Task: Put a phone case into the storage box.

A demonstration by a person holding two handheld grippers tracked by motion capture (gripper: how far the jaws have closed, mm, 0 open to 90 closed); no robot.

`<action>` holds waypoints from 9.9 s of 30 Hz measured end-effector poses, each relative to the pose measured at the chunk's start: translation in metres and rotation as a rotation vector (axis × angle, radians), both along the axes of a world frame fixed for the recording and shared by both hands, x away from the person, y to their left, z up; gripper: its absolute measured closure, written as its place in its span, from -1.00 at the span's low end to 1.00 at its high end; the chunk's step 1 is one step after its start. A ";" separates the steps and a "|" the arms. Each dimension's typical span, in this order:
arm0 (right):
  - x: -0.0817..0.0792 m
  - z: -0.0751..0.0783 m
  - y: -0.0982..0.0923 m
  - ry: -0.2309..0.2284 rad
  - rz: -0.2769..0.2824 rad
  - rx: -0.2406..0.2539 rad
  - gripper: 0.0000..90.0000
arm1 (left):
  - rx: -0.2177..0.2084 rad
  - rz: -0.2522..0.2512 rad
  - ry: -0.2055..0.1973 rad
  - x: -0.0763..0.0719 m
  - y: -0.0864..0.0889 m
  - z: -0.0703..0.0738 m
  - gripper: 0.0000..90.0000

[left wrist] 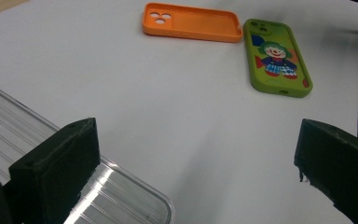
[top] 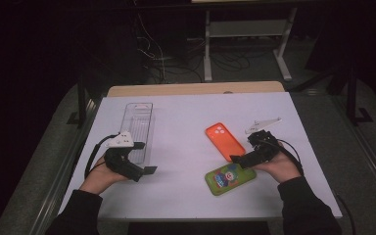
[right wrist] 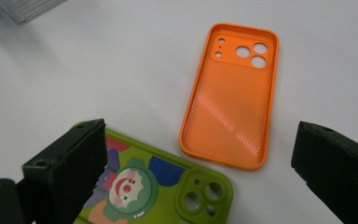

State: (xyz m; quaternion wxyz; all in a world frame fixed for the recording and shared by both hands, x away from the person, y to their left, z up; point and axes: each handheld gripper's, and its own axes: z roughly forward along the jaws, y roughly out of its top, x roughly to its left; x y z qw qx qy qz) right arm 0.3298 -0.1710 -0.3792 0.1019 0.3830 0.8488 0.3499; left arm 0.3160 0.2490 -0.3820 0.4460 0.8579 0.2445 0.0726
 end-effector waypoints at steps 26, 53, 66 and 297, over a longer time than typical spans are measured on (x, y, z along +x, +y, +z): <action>0.042 0.008 0.019 -0.028 -0.074 -0.020 -1.00 | -0.005 -0.007 0.001 0.000 -0.004 0.000 -1.00; 0.083 0.020 0.048 -0.033 -0.153 -0.026 -1.00 | -0.012 -0.009 -0.003 0.000 -0.004 0.001 -1.00; 0.088 0.010 0.055 -0.024 -0.164 -0.054 -1.00 | -0.010 -0.012 0.002 -0.001 -0.004 0.000 -1.00; 0.002 0.007 0.101 -0.026 0.782 -0.124 -0.67 | 0.299 -0.528 0.030 0.019 -0.138 -0.006 -1.00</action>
